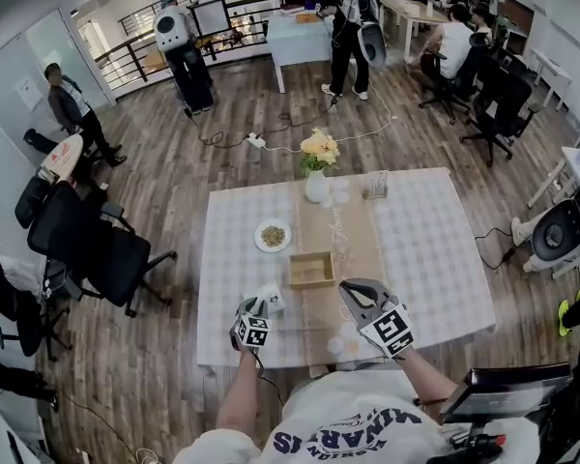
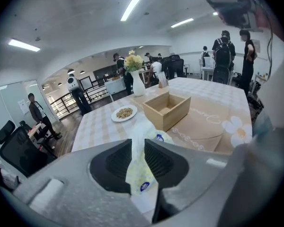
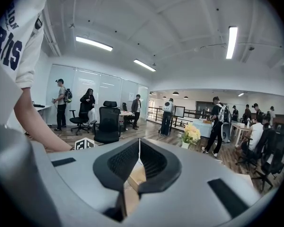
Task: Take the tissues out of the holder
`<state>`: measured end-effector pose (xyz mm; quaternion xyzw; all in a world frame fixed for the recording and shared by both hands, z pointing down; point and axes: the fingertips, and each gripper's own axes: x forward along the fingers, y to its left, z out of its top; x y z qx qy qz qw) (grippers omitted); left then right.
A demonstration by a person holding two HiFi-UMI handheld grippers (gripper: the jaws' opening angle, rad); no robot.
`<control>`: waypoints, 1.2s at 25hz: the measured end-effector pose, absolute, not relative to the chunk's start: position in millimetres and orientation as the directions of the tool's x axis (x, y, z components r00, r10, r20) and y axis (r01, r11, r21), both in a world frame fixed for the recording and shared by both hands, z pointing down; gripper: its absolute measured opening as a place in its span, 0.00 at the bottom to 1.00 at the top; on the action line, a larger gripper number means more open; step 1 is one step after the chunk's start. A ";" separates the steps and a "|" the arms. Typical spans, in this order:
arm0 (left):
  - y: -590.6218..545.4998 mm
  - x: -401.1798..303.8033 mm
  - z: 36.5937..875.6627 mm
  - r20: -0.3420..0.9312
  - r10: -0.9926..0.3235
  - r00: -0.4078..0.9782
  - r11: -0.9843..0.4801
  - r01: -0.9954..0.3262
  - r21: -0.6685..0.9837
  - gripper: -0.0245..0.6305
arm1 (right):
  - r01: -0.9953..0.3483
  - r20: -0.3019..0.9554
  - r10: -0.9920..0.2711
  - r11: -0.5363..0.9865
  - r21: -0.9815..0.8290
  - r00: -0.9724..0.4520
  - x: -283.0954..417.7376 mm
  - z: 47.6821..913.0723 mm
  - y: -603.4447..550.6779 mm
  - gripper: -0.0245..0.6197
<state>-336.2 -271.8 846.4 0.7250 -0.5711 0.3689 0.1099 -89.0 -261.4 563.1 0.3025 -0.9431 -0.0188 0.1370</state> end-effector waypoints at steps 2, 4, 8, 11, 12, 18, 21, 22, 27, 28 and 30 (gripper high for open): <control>-272.1 -334.9 824.6 0.625 -0.775 0.090 -0.313 -0.914 -0.257 0.14 | -0.564 0.246 -0.576 0.816 0.122 -0.780 -89.7 563.2 -262.5 0.05; -272.9 -332.1 795.7 0.580 -0.807 0.112 -0.304 -0.921 -0.244 0.18 | -0.562 0.242 -0.573 0.818 0.119 -0.783 -92.5 561.1 -262.6 0.05; -274.4 -312.3 720.6 0.454 -0.868 0.202 -0.316 -0.930 -0.190 0.37 | -0.559 0.235 -0.570 0.821 0.115 -0.787 -97.2 557.5 -262.4 0.05; -272.3 -290.2 655.3 0.323 -0.901 0.290 -0.346 -0.929 -0.132 0.46 | -0.556 0.226 -0.566 0.824 0.113 -0.793 -101.3 555.0 -262.0 0.05; -270.1 -283.2 634.1 0.287 -0.904 0.318 -0.364 -0.923 -0.123 0.48 | -0.555 0.222 -0.565 0.824 0.112 -0.795 -102.9 553.5 -262.2 0.05; -240.8 -244.7 527.9 0.088 -0.909 0.407 -0.416 -0.882 -0.220 0.24 | -0.556 0.177 -0.568 0.823 0.112 -0.804 -108.3 543.8 -262.2 0.05; -225.6 -236.5 493.8 0.000 -0.914 0.405 -0.394 -0.888 -0.237 0.04 | -0.552 0.156 -0.562 0.827 0.102 -0.812 -111.0 534.5 -258.4 0.05; -221.9 -233.6 487.9 -0.010 -0.913 0.408 -0.395 -0.889 -0.232 0.04 | -0.550 0.150 -0.559 0.829 0.099 -0.816 -112.2 531.0 -256.6 0.05; -214.9 -223.0 485.3 -0.011 -0.907 0.420 -0.408 -0.887 -0.216 0.04 | -0.540 0.135 -0.548 0.837 0.093 -0.826 -114.9 528.2 -254.7 0.05; -215.1 -222.8 486.3 -0.010 -0.908 0.418 -0.406 -0.887 -0.219 0.04 | -0.533 0.135 -0.540 0.842 0.086 -0.831 -116.8 529.4 -255.5 0.05; -213.4 -223.7 492.6 -0.011 -0.909 0.417 -0.406 -0.889 -0.211 0.04 | -0.510 0.139 -0.516 0.857 0.074 -0.845 -121.7 531.1 -255.9 0.05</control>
